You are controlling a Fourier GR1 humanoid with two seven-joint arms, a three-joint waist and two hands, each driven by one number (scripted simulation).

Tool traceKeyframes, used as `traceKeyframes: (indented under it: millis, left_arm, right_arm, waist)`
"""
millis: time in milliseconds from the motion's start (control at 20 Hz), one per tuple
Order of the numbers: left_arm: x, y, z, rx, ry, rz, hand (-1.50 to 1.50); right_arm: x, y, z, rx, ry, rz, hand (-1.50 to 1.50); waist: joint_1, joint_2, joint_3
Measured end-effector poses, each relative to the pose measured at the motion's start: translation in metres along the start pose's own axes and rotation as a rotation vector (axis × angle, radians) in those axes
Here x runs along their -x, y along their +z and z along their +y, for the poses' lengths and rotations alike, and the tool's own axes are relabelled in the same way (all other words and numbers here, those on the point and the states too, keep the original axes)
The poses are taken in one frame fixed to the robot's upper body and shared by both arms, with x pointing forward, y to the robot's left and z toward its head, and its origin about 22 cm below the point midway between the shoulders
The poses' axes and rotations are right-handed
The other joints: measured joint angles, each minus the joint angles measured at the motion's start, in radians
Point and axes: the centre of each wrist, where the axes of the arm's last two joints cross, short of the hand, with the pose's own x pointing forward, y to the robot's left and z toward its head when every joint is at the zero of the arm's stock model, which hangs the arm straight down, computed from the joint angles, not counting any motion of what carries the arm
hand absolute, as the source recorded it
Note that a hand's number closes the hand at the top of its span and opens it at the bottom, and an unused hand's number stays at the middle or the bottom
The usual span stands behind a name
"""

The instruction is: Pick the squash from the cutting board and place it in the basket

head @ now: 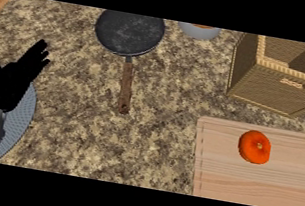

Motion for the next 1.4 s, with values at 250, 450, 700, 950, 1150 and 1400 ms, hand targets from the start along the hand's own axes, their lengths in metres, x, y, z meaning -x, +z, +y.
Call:
traceKeyframes:
  millis: [250,450,700,950,1150,1400]
  left_arm:
    - [-0.002,-0.004,-0.004,-0.006,0.004,-0.002,0.00]
    - [-0.001,-0.002,0.001,-0.002,0.000,0.000,0.00]
    - [-0.003,-0.005,0.000,0.002,0.001,-0.005,0.00]
    - [-0.004,-0.008,0.001,0.003,0.002,0.002,0.00]
    - [0.000,-0.006,-0.002,0.001,0.001,0.006,0.00]
    - [-0.003,-0.002,-0.004,0.004,0.001,0.003,0.00]
  right_arm:
    - [0.030,-0.005,0.040,0.021,-0.024,-0.023,-1.50]
    - [0.052,-0.016,0.079,0.042,-0.039,-0.052,-1.50]
    - [0.072,-0.041,0.117,0.066,-0.098,-0.103,-1.50]
    - [0.081,-0.066,0.141,0.043,-0.125,-0.107,-1.50]
    - [0.091,-0.075,0.160,-0.012,-0.091,-0.082,-1.50]
    - [0.101,-0.084,0.174,-0.069,-0.048,-0.049,-1.50]
  waist:
    - [-0.002,0.000,0.000]
    - [0.001,-0.001,0.000]
    - [0.005,0.000,-0.001]
    - [0.002,-0.002,-0.002]
    - [0.001,-0.002,-0.002]
    - [0.001,-0.003,-0.002]
